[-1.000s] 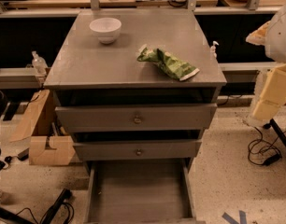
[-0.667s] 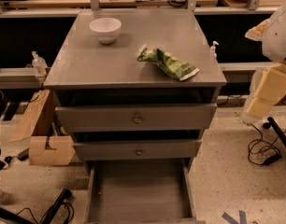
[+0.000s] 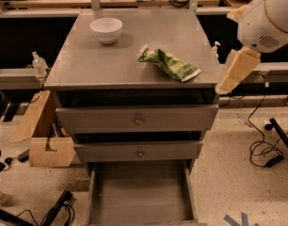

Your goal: Place green jalapeno chip bag into bottom drawer

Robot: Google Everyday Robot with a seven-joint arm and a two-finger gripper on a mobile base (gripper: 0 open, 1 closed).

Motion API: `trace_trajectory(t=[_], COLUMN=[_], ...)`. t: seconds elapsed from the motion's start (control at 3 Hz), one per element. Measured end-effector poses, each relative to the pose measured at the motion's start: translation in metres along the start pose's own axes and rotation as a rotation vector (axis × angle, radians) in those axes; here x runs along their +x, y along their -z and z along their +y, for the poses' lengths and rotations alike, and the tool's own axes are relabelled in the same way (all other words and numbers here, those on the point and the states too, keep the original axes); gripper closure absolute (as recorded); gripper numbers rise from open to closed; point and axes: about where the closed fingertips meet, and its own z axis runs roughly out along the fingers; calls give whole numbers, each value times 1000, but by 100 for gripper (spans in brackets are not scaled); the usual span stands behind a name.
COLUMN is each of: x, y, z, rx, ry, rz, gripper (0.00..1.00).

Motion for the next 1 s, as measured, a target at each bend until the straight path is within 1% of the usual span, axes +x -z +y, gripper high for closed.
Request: trace_trajectory(t=[0.33, 0.67, 1.0], x=[-12, -15, -16], y=[-30, -58, -58], z=[-29, -48, -48], rx=[24, 26, 24], ry=[16, -16, -17], rz=[-71, -126, -126], gripper=[0, 0, 0])
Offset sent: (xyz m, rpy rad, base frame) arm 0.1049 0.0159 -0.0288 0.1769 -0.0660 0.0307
